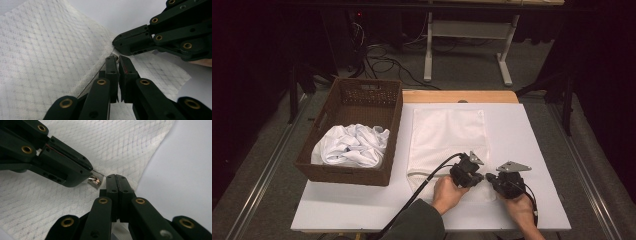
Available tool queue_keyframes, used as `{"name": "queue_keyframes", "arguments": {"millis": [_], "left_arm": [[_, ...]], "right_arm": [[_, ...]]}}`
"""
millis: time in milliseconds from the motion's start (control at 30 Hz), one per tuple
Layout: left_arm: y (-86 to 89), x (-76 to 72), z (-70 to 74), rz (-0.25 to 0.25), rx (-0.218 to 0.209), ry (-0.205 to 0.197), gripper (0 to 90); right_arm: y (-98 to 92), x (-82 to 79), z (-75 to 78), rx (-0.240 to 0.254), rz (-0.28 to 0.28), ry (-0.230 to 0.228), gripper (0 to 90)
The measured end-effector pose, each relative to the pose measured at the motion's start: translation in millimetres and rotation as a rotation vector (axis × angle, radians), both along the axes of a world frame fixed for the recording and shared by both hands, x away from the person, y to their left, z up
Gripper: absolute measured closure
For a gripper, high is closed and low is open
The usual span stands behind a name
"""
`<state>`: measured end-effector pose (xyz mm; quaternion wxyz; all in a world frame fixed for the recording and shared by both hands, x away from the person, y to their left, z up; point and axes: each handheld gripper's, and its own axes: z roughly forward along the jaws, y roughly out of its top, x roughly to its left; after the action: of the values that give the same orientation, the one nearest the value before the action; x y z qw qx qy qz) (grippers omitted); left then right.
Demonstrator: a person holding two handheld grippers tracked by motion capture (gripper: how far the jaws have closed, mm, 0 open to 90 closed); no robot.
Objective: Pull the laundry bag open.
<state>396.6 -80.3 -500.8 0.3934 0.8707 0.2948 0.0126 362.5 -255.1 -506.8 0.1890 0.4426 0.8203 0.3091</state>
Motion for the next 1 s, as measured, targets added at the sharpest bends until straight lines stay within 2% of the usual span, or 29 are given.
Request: {"name": "queue_keyframes", "arguments": {"millis": [267,567,1000], "left_arm": [[12.1,-2.8,4.1,0.01,-0.007,0.01,86.2],[18.5,-3.1,9.4,0.018,0.017,0.013,86.2],[27.7,-0.6,14.3,0.015,0.027,0.032,86.1]], "right_arm": [[0.8,-0.5,0.0,0.001,-0.01,0.001,90.0],[0.7,-0.6,-0.2,0.003,-0.013,-0.004,90.0],[-0.3,1.0,0.1,0.017,-0.021,0.016,90.0]]}}
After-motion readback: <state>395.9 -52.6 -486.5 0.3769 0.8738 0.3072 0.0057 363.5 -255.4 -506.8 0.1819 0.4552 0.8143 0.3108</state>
